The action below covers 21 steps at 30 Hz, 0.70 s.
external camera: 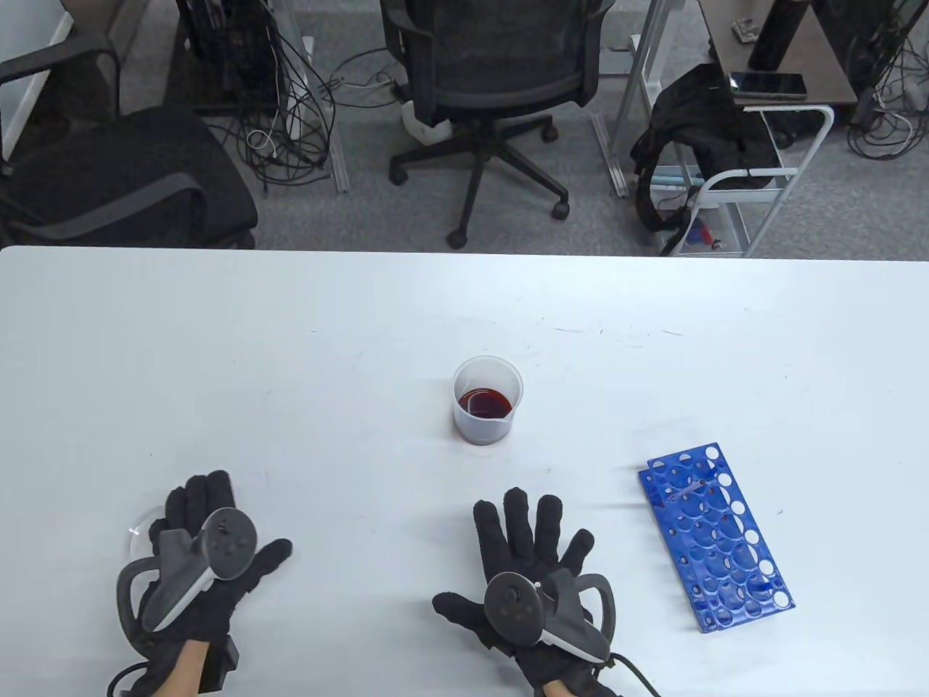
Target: Dip glass rod and spread liquid on culture dish
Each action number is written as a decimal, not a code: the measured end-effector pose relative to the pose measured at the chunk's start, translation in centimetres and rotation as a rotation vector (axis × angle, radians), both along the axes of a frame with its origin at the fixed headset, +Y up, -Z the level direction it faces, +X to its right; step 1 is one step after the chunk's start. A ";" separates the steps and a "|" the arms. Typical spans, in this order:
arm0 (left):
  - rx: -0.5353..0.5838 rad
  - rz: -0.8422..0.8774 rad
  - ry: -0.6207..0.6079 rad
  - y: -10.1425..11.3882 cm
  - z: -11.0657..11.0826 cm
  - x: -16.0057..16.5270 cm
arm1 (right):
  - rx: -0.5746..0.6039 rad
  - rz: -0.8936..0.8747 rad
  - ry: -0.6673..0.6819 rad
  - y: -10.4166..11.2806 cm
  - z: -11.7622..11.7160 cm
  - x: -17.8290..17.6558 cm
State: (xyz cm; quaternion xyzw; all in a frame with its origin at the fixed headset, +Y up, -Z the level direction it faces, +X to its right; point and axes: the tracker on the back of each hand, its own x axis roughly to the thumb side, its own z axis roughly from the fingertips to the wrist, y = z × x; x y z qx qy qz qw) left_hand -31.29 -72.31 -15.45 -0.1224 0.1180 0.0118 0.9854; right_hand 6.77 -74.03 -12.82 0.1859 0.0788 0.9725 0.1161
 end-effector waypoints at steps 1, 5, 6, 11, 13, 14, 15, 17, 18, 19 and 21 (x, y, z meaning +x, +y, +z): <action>0.021 -0.026 0.032 -0.1 -0.1 -0.9 | -0.001 -0.001 -0.001 0.0 0.0 0.0; -0.030 -0.082 0.118 -1.1 -0.7 -3.8 | -0.008 0.000 -0.005 0.0 0.0 0.1; -0.056 -0.094 0.146 -1.5 -0.9 -4.5 | -0.007 -0.002 -0.007 0.0 0.0 0.2; -0.189 -0.106 0.236 -3.2 -1.5 -6.9 | -0.012 -0.011 -0.015 0.0 0.0 0.3; -0.219 -0.120 0.256 -3.7 -1.6 -7.4 | -0.013 -0.012 -0.016 0.0 0.0 0.4; -0.226 -0.117 0.260 -4.0 -1.6 -7.5 | -0.011 -0.013 -0.017 0.0 0.0 0.4; -0.226 -0.120 0.271 -4.2 -1.6 -7.7 | -0.010 -0.014 -0.018 0.0 0.0 0.4; -0.214 -0.081 0.274 -4.5 -1.6 -8.0 | -0.011 -0.013 -0.019 0.0 0.0 0.4; -0.206 -0.065 0.275 -4.5 -1.6 -8.0 | -0.014 -0.012 -0.018 0.0 0.0 0.4; -0.206 -0.072 0.271 -4.5 -1.6 -8.0 | -0.016 -0.011 -0.019 0.0 0.0 0.4; -0.202 -0.092 0.253 -4.5 -1.7 -7.9 | -0.018 -0.008 -0.020 0.0 0.0 0.4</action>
